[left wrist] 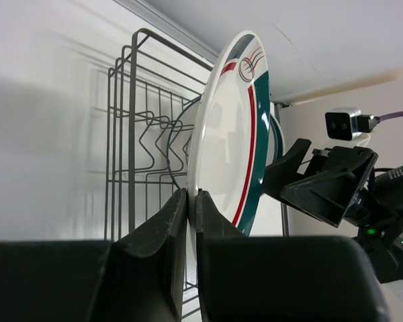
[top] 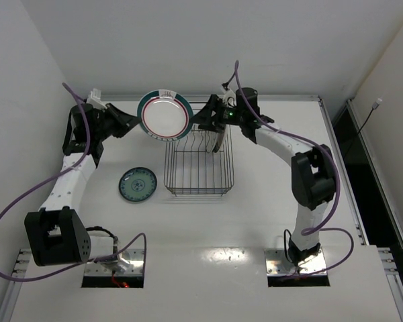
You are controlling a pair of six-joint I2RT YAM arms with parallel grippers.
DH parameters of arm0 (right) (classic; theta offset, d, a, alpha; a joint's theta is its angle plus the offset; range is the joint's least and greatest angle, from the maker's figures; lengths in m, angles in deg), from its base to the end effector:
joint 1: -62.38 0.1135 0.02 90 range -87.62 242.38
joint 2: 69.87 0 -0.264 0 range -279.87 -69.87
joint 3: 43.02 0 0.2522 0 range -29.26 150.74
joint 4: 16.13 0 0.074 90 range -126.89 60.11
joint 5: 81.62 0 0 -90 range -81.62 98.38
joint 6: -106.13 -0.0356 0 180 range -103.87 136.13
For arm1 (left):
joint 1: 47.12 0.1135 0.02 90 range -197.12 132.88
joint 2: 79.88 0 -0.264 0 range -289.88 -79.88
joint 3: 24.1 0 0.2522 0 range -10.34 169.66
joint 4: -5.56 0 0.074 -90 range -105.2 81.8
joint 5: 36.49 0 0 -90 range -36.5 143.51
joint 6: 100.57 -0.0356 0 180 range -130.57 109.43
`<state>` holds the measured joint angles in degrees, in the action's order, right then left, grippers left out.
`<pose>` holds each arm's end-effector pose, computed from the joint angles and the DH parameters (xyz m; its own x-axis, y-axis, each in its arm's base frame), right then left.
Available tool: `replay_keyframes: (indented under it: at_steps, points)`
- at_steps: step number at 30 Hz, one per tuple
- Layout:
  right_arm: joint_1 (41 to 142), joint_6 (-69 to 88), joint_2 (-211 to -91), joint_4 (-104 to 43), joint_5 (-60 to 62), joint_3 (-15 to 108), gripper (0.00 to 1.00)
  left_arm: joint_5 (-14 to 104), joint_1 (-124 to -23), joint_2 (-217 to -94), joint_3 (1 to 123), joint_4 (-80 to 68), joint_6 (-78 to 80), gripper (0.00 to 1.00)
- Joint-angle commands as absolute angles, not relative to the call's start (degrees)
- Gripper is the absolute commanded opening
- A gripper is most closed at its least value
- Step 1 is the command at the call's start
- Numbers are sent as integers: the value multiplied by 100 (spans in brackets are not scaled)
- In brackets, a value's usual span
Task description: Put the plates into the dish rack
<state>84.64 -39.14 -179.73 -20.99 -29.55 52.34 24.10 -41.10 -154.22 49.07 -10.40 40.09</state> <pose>0.4083 0.1908 0.2648 -0.8614 0.3478 -0.3700 -0.2239 0.3939 0.8915 0.3014 0.0142 0.3316 -0.4760 -0.7277 -0.4939 0.0114 0.5565 -0.8308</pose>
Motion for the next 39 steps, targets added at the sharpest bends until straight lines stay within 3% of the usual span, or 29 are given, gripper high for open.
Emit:
replay_keyframes:
  at_steps: [1, 8, 10, 12, 14, 15, 18, 19, 20, 22, 23, 25, 29, 39]
  points:
    - [8540, -3880, -17850, -1777, -2994, 5291, 64, 2169, -4131, -15124, 5180, -627, 4287, 0]
    - [8593, -4205, -18087, -1329, -3108, 5291, 64, 1923, -4386, -15072, 5004, -83, 4832, 0]
    - [8593, -4328, -18088, -1136, -3178, 5143, 52, 1923, -4544, -15072, 5004, 31, 4911, 0]
    - [8593, -4398, -18088, -1047, -3240, 5142, 31, 1923, -4667, -15133, 5004, 32, 4911, 0]
    - [8593, -4399, -18088, -1134, -3240, 5212, 22, 1862, -4668, -15194, 5004, -56, 4911, 0]
    - [8593, -4321, -18035, -1196, -3240, 5212, 10, 1861, -4668, -15195, 4934, -56, 4911, 0]
    - [8593, -4197, -17860, -1495, -3056, 5274, 0, 1809, -4668, -15256, 4872, -169, 4798, 2]
    - [8593, -4110, -17790, -1608, -2986, 5335, 0, 1809, -4668, -15317, 4950, -448, 4571, 10]
    - [8593, -3909, -17606, -2045, -2724, 5335, 0, 1930, -4598, -15318, 5125, -669, 4212, 36]
    - [8541, -3540, -17369, -2757, -2258, 5623, 0, 2185, -4528, -15387, 5372, -1274, 3790, 58]
    - [8541, -3303, -17263, -3222, -1533, 5799, 0, 2543, -4527, -15388, 5495, -1895, 3586, 74]
    - [8619, -2626, -17113, -4769, -669, 6473, 0, 3036, -4458, -15450, 5845, -2505, 3086, 91]
    - [8953, -2062, -16998, -6389, 1658, 7434, 0, 4765, -4404, -15389, 6094, -3762, 2819, 98]
    - [9674, -1771, -18359, -8385, 4141, 9465, 0, 6220, -4272, -14782, 5532, -4256, 3003, 100]
